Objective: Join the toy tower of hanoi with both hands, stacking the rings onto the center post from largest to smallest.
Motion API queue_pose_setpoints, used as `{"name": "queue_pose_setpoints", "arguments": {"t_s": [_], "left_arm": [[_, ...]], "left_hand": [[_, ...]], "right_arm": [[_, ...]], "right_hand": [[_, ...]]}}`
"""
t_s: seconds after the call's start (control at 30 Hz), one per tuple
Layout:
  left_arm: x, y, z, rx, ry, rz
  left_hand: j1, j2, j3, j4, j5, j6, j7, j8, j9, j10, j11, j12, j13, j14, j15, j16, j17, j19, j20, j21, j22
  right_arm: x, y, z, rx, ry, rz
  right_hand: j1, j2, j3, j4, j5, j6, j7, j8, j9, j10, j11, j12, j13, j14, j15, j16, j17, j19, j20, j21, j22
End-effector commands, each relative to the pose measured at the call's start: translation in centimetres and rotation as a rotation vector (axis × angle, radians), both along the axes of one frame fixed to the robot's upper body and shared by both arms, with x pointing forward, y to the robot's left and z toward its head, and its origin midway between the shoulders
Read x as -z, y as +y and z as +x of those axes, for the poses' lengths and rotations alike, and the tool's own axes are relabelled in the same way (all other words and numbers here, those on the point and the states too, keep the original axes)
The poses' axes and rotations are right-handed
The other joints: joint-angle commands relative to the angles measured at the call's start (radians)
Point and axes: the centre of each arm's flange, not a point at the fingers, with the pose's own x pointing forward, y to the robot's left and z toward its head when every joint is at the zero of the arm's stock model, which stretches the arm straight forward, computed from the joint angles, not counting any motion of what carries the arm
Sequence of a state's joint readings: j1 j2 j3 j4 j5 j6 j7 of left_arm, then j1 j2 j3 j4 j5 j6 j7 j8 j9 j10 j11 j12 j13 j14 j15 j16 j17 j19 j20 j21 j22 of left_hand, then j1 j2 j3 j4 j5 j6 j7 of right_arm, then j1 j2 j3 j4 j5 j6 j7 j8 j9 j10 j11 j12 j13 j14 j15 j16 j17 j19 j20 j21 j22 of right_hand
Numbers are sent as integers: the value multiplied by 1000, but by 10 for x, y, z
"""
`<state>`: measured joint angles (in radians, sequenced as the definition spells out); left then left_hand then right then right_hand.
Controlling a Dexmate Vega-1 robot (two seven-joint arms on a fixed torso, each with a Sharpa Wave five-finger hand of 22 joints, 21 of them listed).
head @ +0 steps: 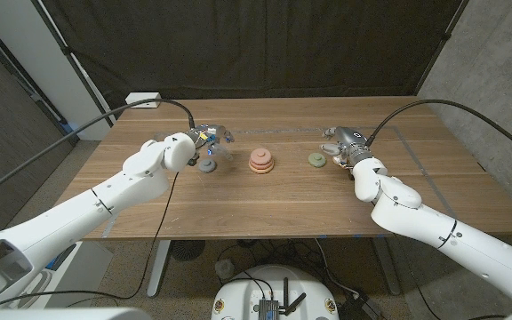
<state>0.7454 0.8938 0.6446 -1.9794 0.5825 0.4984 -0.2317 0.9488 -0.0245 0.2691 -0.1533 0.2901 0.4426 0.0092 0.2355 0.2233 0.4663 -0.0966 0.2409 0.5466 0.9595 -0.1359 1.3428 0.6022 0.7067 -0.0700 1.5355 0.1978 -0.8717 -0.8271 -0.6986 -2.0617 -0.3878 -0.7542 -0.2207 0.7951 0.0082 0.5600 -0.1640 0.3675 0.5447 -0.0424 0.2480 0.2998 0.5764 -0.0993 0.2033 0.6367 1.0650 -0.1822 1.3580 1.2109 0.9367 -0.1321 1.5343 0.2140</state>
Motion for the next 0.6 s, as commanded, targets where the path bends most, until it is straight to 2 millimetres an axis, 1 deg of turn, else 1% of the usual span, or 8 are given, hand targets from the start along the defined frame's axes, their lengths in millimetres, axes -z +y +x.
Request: {"name": "queue_pose_setpoints", "arguments": {"t_s": [0.03,0.13,0.3,0.6], "left_arm": [[19,11,-9,-23,-100,-95],[22,14,-14,-21,-124,-126],[27,18,-20,-41,-170,-154],[42,29,-26,-88,-199,-205]], "left_hand": [[2,10,7,-3,7,14,-3,8,1,22,-5,8,2,12,-83,6,2,11,-136,4,2],[1,10,7,-2,8,17,-6,8,2,23,-6,7,2,11,-83,5,-1,12,-136,3,1],[3,11,8,-4,9,25,-9,10,3,28,-9,8,3,11,-83,4,-4,13,-137,3,1],[3,15,10,-3,11,39,-10,12,4,43,-11,11,4,17,-84,7,-5,17,-136,3,0]], "right_arm": [[1,-2,0,-13,-3,8],[2,-1,-1,-18,-10,6],[4,-1,-1,-27,-12,14],[5,1,-2,-42,-12,5]], "right_hand": [[0,-4,8,-1,2,-13,1,-5,2,-9,4,-4,0,-6,-36,1,2,4,-84,2,2],[0,-4,8,-1,2,-15,1,-6,2,-15,12,-6,-1,-8,-36,-1,0,3,-84,2,2],[2,-4,9,-2,2,-20,2,-9,2,-14,5,-4,-1,-17,-36,-9,-8,0,-84,0,-1],[4,-2,9,-2,2,-21,1,-11,1,-14,4,-3,-3,-5,-36,1,1,1,-84,-1,-2]]}}
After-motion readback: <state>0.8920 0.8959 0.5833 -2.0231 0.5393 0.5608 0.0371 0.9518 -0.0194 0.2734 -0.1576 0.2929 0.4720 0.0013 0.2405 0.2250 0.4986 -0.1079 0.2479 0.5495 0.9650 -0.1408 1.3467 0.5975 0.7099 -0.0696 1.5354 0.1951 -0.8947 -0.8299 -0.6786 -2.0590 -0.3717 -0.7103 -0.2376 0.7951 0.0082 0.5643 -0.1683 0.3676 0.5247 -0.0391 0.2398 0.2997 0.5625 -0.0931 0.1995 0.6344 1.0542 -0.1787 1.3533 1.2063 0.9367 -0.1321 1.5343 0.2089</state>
